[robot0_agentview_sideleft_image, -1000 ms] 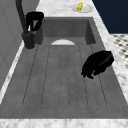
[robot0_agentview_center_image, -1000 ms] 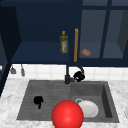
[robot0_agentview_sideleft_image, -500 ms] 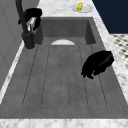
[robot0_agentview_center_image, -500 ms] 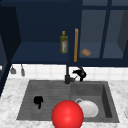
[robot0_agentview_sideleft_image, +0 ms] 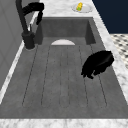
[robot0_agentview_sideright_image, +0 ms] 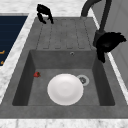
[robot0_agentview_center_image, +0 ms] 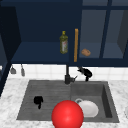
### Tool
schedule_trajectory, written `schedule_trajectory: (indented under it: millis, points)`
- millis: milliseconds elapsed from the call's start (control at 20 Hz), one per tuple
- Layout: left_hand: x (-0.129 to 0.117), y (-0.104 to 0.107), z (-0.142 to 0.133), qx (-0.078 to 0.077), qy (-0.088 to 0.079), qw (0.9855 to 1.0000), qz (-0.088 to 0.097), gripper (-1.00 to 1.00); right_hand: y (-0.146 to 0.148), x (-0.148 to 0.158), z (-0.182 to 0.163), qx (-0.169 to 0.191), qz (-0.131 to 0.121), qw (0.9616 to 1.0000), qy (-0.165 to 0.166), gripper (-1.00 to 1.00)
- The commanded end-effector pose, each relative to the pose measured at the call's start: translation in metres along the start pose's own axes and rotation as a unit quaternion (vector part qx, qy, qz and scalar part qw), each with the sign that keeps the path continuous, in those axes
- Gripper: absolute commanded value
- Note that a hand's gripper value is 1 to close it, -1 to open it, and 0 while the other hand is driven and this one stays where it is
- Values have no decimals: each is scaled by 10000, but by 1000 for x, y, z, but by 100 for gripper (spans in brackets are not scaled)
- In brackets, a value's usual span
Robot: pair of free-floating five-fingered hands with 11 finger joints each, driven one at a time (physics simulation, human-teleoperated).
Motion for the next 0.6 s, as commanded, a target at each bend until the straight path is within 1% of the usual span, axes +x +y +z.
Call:
schedule_trajectory:
  millis: [0,100,200,350,550]
  points:
    - [0,0,0,0,0,10000,0,0,5,-3,24,4,58,9997,253,-100]
    - [0,0,0,0,0,10000,0,0,13,2,36,-39,88,9991,414,-100]
    - [0,0,0,0,0,10000,0,0,17,8,42,-48,107,9977,661,-100]
    - [0,0,0,0,0,10000,0,0,17,13,51,-80,117,9944,1051,-100]
    - [0,0,0,0,0,10000,0,0,15,24,65,-81,34,9901,1399,-100]
